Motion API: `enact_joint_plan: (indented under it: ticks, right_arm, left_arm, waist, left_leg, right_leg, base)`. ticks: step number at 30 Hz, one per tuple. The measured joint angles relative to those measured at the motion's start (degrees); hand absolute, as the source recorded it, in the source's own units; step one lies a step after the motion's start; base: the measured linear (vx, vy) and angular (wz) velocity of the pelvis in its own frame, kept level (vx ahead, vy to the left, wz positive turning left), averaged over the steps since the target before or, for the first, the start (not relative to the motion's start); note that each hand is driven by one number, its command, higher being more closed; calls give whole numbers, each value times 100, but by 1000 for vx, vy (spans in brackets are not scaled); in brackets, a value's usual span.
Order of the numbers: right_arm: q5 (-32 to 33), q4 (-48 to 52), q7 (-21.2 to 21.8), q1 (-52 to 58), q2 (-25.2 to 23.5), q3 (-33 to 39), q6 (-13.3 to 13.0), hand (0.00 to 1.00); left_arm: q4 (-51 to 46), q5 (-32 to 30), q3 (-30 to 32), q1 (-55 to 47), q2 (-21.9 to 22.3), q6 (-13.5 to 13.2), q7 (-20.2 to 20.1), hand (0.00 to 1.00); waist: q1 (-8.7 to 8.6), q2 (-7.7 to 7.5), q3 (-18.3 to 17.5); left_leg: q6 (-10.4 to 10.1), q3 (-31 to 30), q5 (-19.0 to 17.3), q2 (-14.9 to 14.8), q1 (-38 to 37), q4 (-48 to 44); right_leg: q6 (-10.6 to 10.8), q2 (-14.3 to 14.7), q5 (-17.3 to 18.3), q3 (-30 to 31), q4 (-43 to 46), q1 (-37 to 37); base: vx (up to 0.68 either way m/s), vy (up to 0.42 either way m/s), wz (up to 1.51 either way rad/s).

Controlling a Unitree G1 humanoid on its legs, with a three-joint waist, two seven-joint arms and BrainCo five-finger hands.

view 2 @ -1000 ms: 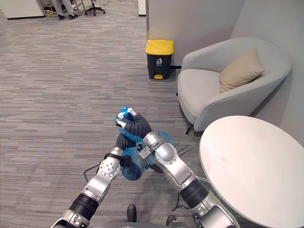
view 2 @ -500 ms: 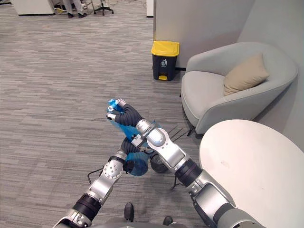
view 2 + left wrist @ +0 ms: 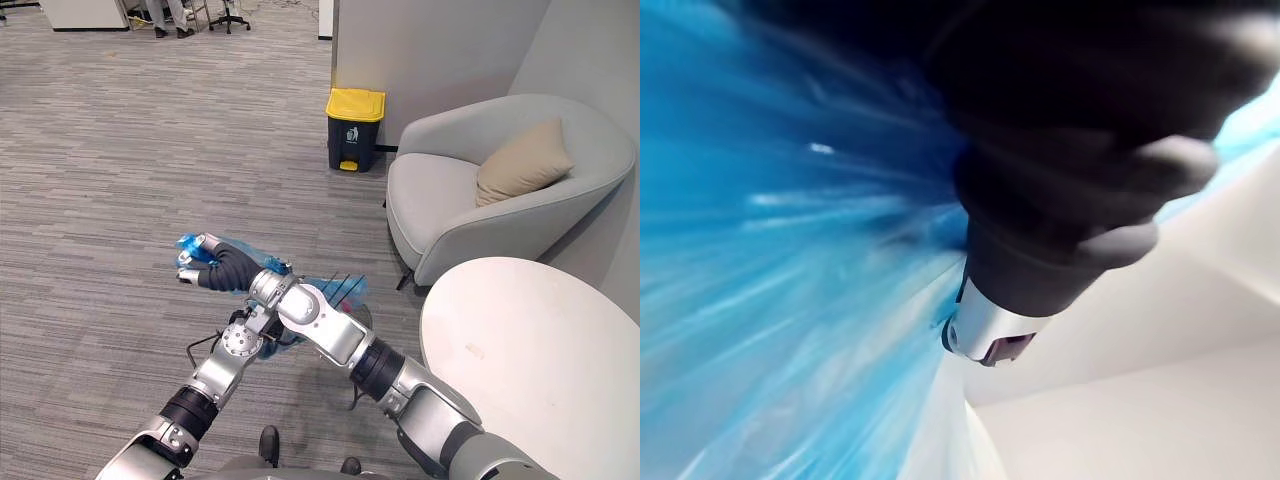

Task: Gather rubbish on tea table into small bin, then transfer packed bag to large trash can.

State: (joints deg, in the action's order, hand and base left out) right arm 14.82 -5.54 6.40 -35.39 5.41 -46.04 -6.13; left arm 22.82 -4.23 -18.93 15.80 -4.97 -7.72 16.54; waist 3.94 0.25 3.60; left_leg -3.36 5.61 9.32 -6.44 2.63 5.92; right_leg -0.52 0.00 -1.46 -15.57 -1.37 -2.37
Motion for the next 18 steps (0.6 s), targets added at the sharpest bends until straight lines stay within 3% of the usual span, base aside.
enact_joint_plan:
  ticks: [4, 7, 13, 18]
  right_arm:
    - [-480, 437, 43, 392, 68, 74, -250, 0]
    - [-1067, 691, 146, 886, 348, 314, -282, 0]
    - [-2476, 909, -55, 2136, 1201, 1814, -431, 0]
    - [-3047, 1046, -273, 3045, 1507, 2666, -485, 0]
  left_arm:
    - [-499, 43, 349, -406, -36, -11, -5, 100]
    - [-653, 150, 668, -855, -6, -15, -34, 100]
    - [-1044, 262, 1578, -1886, 3, -15, -165, 100]
    - [-1166, 372, 2072, -2378, 3, -15, -289, 100]
  waist:
    - [-17, -10, -6]
    - [-27, -39, -19]
    - [-26, -75, -25]
    - [-32, -75, -25]
  left_leg:
    - [16, 65, 8, -6, 0, 0]
    - [22, 105, 12, 35, -3, 2]
    - [28, 154, 8, 61, -19, 6]
    - [28, 163, 6, 59, -14, 6]
  right_leg:
    - [2, -1, 1, 74, 9, 36]
    - [21, -10, 14, 110, 16, 57]
    - [85, -44, 56, 146, 22, 69]
    - [87, -43, 58, 150, 0, 72]
  base:
    - [8, 12, -9]
    - [6, 22, -8]
    - [-3, 10, -2]
    - [0, 0, 0]
